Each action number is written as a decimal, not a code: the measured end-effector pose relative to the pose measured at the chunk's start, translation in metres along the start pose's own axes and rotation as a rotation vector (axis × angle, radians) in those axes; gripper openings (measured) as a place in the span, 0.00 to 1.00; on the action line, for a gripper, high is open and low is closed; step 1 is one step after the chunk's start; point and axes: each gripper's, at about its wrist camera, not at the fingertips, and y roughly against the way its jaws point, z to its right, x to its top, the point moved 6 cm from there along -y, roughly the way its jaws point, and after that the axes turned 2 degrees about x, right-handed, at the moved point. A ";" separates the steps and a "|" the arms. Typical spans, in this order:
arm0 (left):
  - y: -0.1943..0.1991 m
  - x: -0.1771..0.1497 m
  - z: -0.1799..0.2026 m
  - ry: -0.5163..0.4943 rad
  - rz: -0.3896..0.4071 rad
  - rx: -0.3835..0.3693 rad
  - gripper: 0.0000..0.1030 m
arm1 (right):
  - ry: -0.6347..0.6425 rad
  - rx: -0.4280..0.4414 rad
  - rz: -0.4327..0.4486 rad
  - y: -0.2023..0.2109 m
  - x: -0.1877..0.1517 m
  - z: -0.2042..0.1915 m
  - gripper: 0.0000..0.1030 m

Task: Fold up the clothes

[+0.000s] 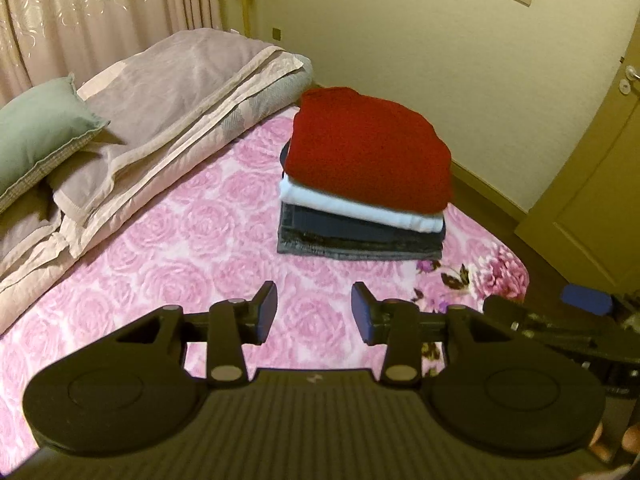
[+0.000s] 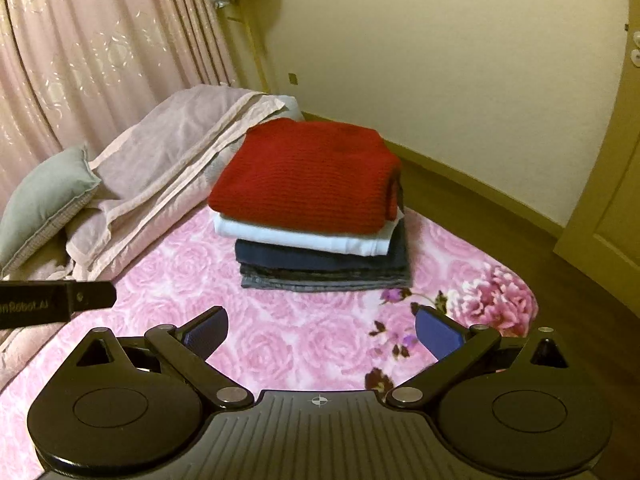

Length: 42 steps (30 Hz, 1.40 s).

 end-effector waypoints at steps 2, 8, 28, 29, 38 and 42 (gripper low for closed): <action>0.001 -0.010 -0.002 0.000 -0.014 0.009 0.36 | -0.006 -0.002 0.004 0.005 -0.005 -0.001 0.99; 0.011 -0.028 -0.003 -0.005 0.000 0.026 0.42 | -0.019 -0.031 0.002 0.017 -0.018 -0.003 0.99; 0.013 -0.047 -0.002 -0.023 0.014 0.018 0.58 | -0.057 -0.043 -0.038 0.020 -0.033 -0.006 0.99; 0.011 -0.048 -0.001 -0.023 0.012 0.018 0.58 | -0.052 -0.053 -0.044 0.018 -0.034 -0.006 0.99; -0.006 -0.051 0.001 -0.025 -0.019 0.013 0.58 | -0.075 -0.085 -0.085 0.004 -0.034 0.001 0.99; -0.015 -0.050 0.003 -0.026 -0.039 0.011 0.58 | -0.071 -0.085 -0.110 -0.006 -0.033 0.002 0.99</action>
